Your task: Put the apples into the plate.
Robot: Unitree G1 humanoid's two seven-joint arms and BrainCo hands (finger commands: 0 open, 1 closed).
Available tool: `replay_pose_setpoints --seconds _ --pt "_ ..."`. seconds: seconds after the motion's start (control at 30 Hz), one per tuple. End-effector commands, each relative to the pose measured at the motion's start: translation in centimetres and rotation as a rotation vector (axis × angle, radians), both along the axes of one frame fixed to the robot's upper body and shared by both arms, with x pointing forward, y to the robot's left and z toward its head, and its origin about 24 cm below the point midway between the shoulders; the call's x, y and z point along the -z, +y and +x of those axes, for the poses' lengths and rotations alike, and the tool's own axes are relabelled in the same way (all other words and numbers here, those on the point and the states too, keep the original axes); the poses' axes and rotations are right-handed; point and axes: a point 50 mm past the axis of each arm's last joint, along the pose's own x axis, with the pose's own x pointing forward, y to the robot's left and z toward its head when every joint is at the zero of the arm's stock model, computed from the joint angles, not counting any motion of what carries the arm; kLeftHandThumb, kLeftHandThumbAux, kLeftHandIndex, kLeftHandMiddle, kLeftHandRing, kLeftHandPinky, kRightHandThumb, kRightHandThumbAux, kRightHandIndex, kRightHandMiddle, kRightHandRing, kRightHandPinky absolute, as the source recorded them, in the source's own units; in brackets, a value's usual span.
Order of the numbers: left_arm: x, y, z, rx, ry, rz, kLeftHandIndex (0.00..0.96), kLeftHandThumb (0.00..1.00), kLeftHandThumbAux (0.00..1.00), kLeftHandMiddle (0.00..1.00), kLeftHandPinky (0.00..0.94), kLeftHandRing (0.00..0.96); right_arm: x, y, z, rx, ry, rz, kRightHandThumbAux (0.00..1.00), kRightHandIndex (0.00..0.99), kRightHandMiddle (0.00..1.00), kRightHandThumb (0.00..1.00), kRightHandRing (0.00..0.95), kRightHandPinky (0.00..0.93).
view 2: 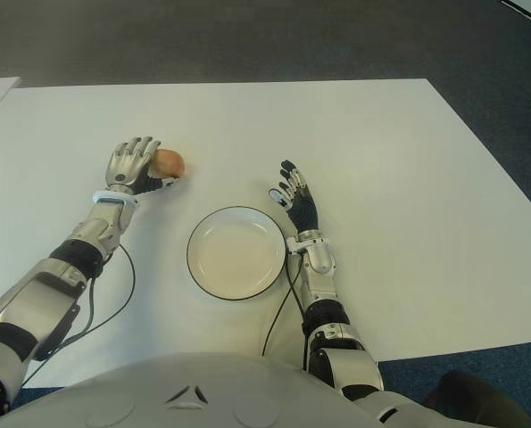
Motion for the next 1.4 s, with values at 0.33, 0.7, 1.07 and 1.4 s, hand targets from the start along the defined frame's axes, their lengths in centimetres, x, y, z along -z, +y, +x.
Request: replay_pose_setpoints --seconds 0.33,0.7,1.07,1.4 --pt "1.05 -1.04 -0.28 0.024 0.029 -0.04 0.0 0.294 0.29 0.0 0.014 0.0 6.64 -0.36 -6.82 0.08 0.32 0.081 0.524 0.0 0.0 0.122 0.0 0.019" --pt "1.17 -1.36 -0.3 0.02 0.032 -0.098 0.0 0.273 0.313 0.0 0.025 0.0 6.63 -0.38 -6.91 0.088 0.32 0.084 0.53 0.0 0.0 0.126 0.0 0.021" --pt "1.34 -1.53 -0.27 0.014 0.039 -0.13 0.018 0.286 0.328 0.003 0.083 0.002 6.63 -0.44 -6.94 0.092 0.32 0.083 0.532 0.0 0.0 0.127 0.0 0.018" --pt "2.0 -1.68 -0.38 0.017 0.075 -0.152 0.074 0.391 0.288 0.086 0.128 0.07 6.62 -0.47 -6.86 0.094 0.32 0.084 0.524 0.0 0.0 0.124 0.0 0.022"
